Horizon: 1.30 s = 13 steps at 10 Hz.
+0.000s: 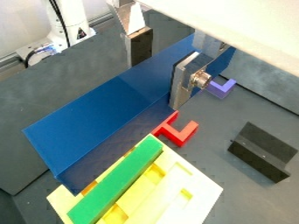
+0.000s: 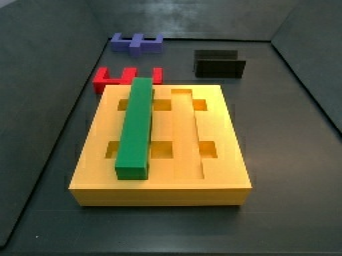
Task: Pick up the blue object. Move up. Move to above the board. Insert the blue object.
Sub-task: Insert the blue object.
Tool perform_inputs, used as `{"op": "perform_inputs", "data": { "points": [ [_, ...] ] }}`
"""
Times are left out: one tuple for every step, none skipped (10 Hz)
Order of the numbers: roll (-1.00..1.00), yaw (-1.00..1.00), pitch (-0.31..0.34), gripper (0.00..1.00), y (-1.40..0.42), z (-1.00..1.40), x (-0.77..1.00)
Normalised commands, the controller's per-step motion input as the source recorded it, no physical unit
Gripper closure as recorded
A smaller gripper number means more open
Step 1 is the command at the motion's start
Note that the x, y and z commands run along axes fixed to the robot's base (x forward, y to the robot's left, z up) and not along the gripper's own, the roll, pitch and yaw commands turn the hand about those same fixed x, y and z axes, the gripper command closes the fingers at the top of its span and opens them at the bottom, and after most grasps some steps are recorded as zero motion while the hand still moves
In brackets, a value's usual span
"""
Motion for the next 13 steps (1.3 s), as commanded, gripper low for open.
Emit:
{"op": "perform_inputs", "data": {
  "points": [
    [0.07, 0.0, 0.0, 1.0, -0.05, -0.55, 0.07],
    [0.19, 0.0, 0.0, 1.0, -0.33, -0.88, 0.55],
    [0.12, 0.0, 0.0, 1.0, -0.31, -1.0, 0.67],
    [0.12, 0.0, -0.007, 1.0, -0.29, -1.0, 0.67],
    [0.19, 0.0, -0.12, 1.0, -0.33, -0.79, 0.66],
    [0.23, 0.06, -0.111, 1.0, -0.26, -0.73, 0.56],
    [0.23, 0.08, -0.099, 1.0, -0.25, -0.73, 0.52],
    [0.25, 0.1, -0.123, 1.0, -0.2, -0.65, 0.55],
    [0.29, 0.13, -0.111, 1.0, -0.16, -0.6, 0.52],
    [0.28, 0.16, -0.077, 1.0, -0.16, -0.65, 0.4],
    [0.27, 0.14, -0.079, 1.0, -0.09, -0.65, 0.27],
    [0.19, 0.0, -0.091, 1.0, 0.0, -0.67, -0.14],
    [0.0, 0.0, -0.179, 1.0, 0.09, -0.58, -0.39]
  ]
}}
